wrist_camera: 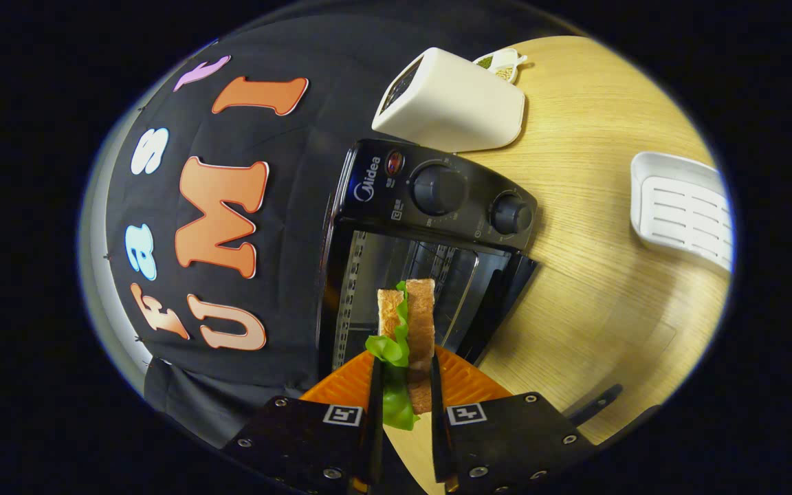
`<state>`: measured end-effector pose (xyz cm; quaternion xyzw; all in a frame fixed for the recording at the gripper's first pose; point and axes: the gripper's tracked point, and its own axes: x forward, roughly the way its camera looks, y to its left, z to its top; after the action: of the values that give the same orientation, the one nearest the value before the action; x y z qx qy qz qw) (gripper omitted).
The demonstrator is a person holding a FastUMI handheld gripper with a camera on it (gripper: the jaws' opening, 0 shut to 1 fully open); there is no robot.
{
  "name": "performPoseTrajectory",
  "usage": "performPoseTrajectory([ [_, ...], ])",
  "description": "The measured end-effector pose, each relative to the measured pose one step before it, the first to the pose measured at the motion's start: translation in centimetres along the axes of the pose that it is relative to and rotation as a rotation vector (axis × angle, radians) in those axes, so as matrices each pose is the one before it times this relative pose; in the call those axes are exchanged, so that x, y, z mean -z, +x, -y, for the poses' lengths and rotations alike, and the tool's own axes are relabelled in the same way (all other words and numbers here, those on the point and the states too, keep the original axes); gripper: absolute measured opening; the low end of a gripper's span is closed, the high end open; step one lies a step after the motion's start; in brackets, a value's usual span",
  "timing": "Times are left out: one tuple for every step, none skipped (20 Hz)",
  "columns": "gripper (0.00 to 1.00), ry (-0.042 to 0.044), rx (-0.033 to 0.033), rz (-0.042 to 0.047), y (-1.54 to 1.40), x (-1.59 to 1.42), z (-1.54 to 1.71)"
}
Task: Open the toaster oven, put the food inside, and close the toaster oven door.
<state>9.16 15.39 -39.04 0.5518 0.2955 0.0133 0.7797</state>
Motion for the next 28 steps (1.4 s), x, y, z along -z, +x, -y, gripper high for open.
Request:
performPoseTrajectory([
  [0.30,0.00068,0.00872,0.01153,0.487,0.258,-0.051],
  [0.32,0.00037,0.01003,0.01448,0.519,0.365,-0.075],
  [0.32,0.00245,0.01197,0.00956,0.369,0.155,-0.029],
  [0.33,0.00628,0.01190,0.00458,0.430,0.522,-0.030],
  [0.35,0.00970,0.00653,-0.00106,0.597,0.426,-0.051],
  [0.38,0.01519,0.00436,0.00229,0.439,0.340,-0.157],
  [0.39,0.01438,-0.00177,0.01139,0.497,0.144,-0.327],
  [0.39,0.00970,0.00950,0.00176,0.392,0.260,0.054],
  [0.39,0.00926,0.00534,0.00733,0.364,0.124,-0.150],
  [0.41,0.00691,0.01374,0.00343,0.191,0.006,0.072],
  [0.44,0.00288,0.01245,-0.00097,0.398,0.036,0.175],
  [0.46,0.00226,0.01562,-0.00231,0.254,0.165,0.214],
  [0.58,0.00214,0.01409,-0.00280,0.216,0.114,0.218],
  [0.70,-0.00319,0.01028,-0.00303,0.088,-0.006,0.274],
  [0.80,-0.00662,0.00554,-0.00036,-0.012,0.047,0.132],
  [0.90,-0.00788,0.00730,-0.00147,-0.014,-0.052,0.273],
  [0.92,-0.00614,0.00457,-0.00317,-0.111,0.035,0.135],
  [0.97,-0.00549,-0.00241,-0.00512,-0.014,0.050,-0.070],
  [0.97,-0.00310,0.00046,-0.00180,-0.308,0.001,0.020],
  [0.98,-0.00267,0.00109,-0.00272,-0.230,-0.044,0.074],
  [0.98,-0.00656,0.00299,-0.00243,-0.248,-0.018,0.080],
  [0.98,-0.01286,0.00504,-0.00293,-0.328,-0.012,0.168],
  [0.98,-0.01696,0.00329,-0.00394,-0.584,0.041,0.141],
  [0.98,-0.01825,-0.00118,-0.00515,-0.577,0.066,0.137],
  [0.98,-0.01613,-0.00585,-0.01112,-0.798,0.097,0.005],
  [0.98,-0.02346,-0.01219,-0.01003,-0.828,0.133,-0.196],
  [0.98,-0.03328,-0.00908,-0.00679,-0.888,0.071,-0.077],
  [0.98,-0.03463,-0.00548,-0.00688,-1.033,0.191,0.006],
])
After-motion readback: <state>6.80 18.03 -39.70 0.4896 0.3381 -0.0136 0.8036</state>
